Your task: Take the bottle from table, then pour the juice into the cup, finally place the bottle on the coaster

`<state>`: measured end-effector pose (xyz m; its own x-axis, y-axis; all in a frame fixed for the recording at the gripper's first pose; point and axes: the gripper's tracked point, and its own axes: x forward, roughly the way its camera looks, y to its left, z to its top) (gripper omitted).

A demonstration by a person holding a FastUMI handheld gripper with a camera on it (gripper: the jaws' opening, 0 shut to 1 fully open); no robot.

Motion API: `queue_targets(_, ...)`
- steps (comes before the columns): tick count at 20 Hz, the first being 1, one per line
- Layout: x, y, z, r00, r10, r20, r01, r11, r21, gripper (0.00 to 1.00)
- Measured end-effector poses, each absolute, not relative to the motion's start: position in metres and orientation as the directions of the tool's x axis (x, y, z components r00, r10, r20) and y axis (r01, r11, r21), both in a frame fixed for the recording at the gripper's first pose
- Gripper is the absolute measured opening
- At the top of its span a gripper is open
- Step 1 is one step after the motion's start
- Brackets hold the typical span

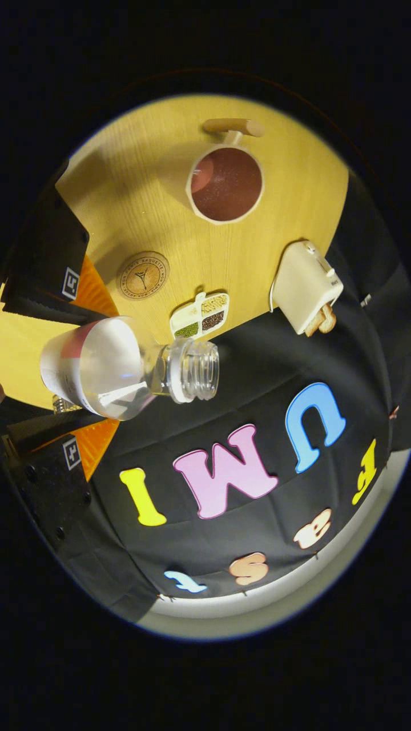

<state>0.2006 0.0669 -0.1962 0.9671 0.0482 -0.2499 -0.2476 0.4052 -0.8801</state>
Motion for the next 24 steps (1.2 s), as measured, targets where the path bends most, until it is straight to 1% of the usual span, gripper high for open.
queue_targets(13,0.202,0.115,-0.210,0.956,0.154,-0.251,-0.264,0.069,-0.962,0.72)
queue_targets(24,0.207,0.131,-0.222,0.939,0.208,-0.273,-0.248,-0.138,-0.959,0.71)
